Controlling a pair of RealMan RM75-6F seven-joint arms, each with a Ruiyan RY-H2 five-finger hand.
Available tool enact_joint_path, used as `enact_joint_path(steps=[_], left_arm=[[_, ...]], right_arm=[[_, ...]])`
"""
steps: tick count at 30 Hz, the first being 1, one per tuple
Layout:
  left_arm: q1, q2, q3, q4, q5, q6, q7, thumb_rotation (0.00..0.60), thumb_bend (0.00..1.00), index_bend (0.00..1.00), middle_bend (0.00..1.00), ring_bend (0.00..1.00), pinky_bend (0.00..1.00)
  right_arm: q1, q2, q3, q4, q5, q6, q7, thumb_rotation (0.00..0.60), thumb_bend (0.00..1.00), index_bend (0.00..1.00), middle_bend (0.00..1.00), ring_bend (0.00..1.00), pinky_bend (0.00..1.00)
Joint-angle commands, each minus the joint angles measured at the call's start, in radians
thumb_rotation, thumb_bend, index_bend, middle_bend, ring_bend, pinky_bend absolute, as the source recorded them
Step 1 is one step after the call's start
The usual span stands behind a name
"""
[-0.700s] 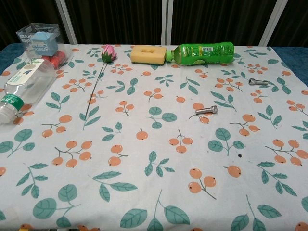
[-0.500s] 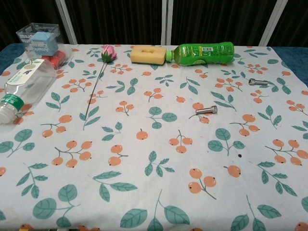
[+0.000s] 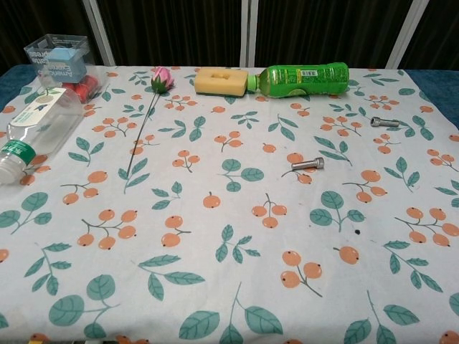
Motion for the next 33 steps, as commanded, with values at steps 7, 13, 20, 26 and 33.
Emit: enact_joint_path(steps=[7,13,20,26,33], left_arm=[[0.001,-0.003,0.0,0.004,-0.015,-0.012,-0.007,0.6,0.0,0.15,0.09,0.0,0.0],[-0.008,-0.005,-0.004,0.007,-0.022,-0.027,-0.004,0.6,0.0,0.15,0.09,0.0,0.0],[-0.01,-0.005,-0.006,0.006,-0.029,-0.032,0.0,0.6,0.0,0.15,0.09,0.0,0.0],[-0.01,-0.006,-0.005,0.006,-0.034,-0.036,0.001,0.6,0.0,0.15,0.09,0.0,0.0],[-0.008,-0.007,-0.004,0.009,-0.039,-0.036,-0.003,0.6,0.0,0.15,0.09,0.0,0.0]], right_arm=[[0.223,-0.241,0.072,0.343,0.218,-0.235,-0.212,0.6,0.2,0.34,0.24,0.05,0.03],[0.267,-0.34,0.066,0.503,0.251,-0.297,-0.193,0.6,0.26,0.39,0.24,0.05,0.03],[0.307,-0.436,0.059,0.653,0.254,-0.347,-0.168,0.6,0.28,0.42,0.24,0.05,0.02],[0.339,-0.498,0.063,0.761,0.259,-0.389,-0.154,0.6,0.28,0.43,0.24,0.05,0.0],[0.347,-0.514,0.069,0.796,0.25,-0.4,-0.124,0.6,0.3,0.46,0.24,0.05,0.0]])
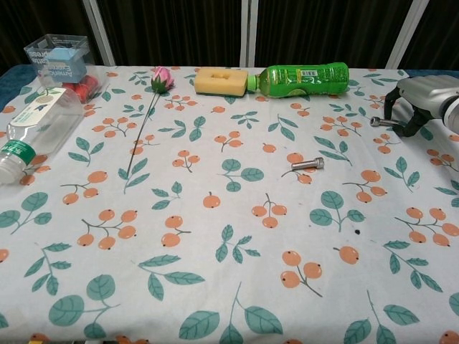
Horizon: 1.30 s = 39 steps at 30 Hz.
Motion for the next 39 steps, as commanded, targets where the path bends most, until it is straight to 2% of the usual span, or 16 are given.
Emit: enact_joint_path(steps=[1,17,25,31,39], left_arm=[[0.0,0.0,0.0,0.001,-0.001,-0.001,-0.001,0.6,0.0,0.15,0.09,0.0,0.0],[0.0,-0.004,0.002,0.008,-0.005,-0.006,-0.006,0.6,0.0,0.15,0.09,0.0,0.0],[0.001,-0.004,0.003,0.014,-0.006,-0.007,-0.011,0.6,0.0,0.15,0.09,0.0,0.0],[0.002,-0.007,0.004,0.019,-0.001,-0.004,-0.018,0.6,0.0,0.15,0.09,0.0,0.0],[0.01,-0.013,0.009,0.029,-0.003,-0.001,-0.032,0.6,0.0,0.15,0.09,0.0,0.0]], right_arm=[[-0.001,0.0,0.0,0.002,-0.004,0.003,0.004,0.6,0.3,0.46,0.24,0.05,0.0],[0.004,-0.012,0.009,0.024,0.003,-0.006,-0.004,0.6,0.32,0.52,0.24,0.05,0.0],[0.001,-0.001,0.008,0.0,-0.013,0.038,-0.029,0.6,0.38,0.55,0.25,0.05,0.0],[0.004,0.039,-0.024,-0.064,-0.054,0.115,-0.171,0.6,0.38,0.57,0.26,0.05,0.0],[0.04,0.057,-0.053,-0.094,-0.067,0.126,-0.372,0.6,0.38,0.57,0.26,0.05,0.0]])
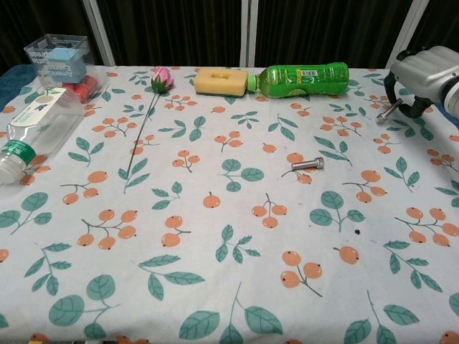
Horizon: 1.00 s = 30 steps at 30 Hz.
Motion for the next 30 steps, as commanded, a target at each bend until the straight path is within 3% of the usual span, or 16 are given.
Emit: enact_joint_path(steps=[1,13,30], left_arm=[[0.002,-0.001,0.001,0.003,-0.002,0.0,-0.003,0.6,0.0,0.15,0.09,0.0,0.0],[0.006,-0.005,0.002,0.016,-0.005,-0.002,-0.014,0.6,0.0,0.15,0.09,0.0,0.0],[0.009,-0.01,0.001,0.026,-0.006,-0.003,-0.021,0.6,0.0,0.15,0.08,0.0,0.0]], right_arm=[[0.024,0.007,-0.018,-0.015,-0.003,0.0,-0.087,0.6,0.38,0.57,0.26,0.05,0.0],[0.053,-0.037,-0.062,0.049,-0.043,0.006,-0.207,0.6,0.38,0.57,0.26,0.04,0.0],[0.054,-0.055,-0.076,0.064,-0.081,0.018,-0.243,0.6,0.39,0.51,0.26,0.03,0.0]])
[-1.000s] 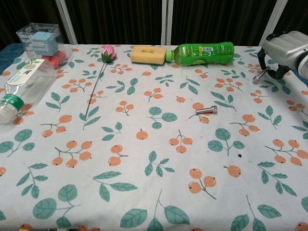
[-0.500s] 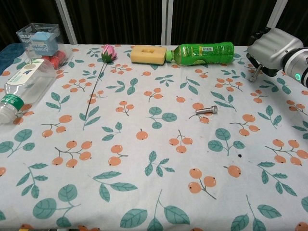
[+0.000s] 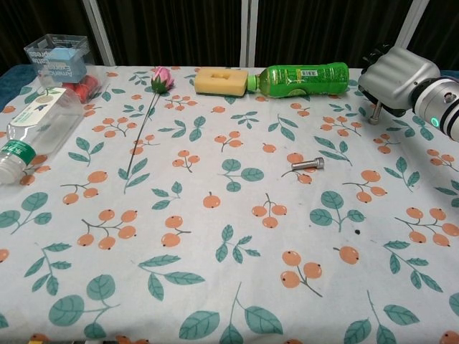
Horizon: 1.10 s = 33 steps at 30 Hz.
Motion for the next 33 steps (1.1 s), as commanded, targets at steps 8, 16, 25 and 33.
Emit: enact_joint_path(steps=[8,16,25,33], left_arm=[[0.002,-0.001,0.0,0.001,0.0,0.001,-0.002,0.6,0.0,0.15,0.08,0.0,0.0],[0.002,-0.002,-0.003,0.002,-0.003,0.0,-0.004,0.6,0.0,0.15,0.08,0.0,0.0],[0.002,0.0,-0.004,0.004,-0.001,0.001,-0.004,0.6,0.0,0.15,0.08,0.0,0.0],[-0.002,0.003,-0.008,0.001,0.004,0.003,-0.002,0.6,0.0,0.15,0.08,0.0,0.0]], right_arm=[[-0.007,0.01,0.007,-0.024,0.006,0.002,-0.019,0.6,0.39,0.47,0.26,0.03,0.0],[-0.009,0.01,0.011,-0.029,0.009,0.0,-0.025,0.6,0.38,0.43,0.26,0.02,0.0],[-0.026,0.026,0.014,-0.058,0.014,0.019,-0.026,0.6,0.24,0.42,0.26,0.02,0.0],[-0.067,0.121,0.057,-0.243,-0.002,0.131,0.062,0.6,0.18,0.4,0.26,0.01,0.0]])
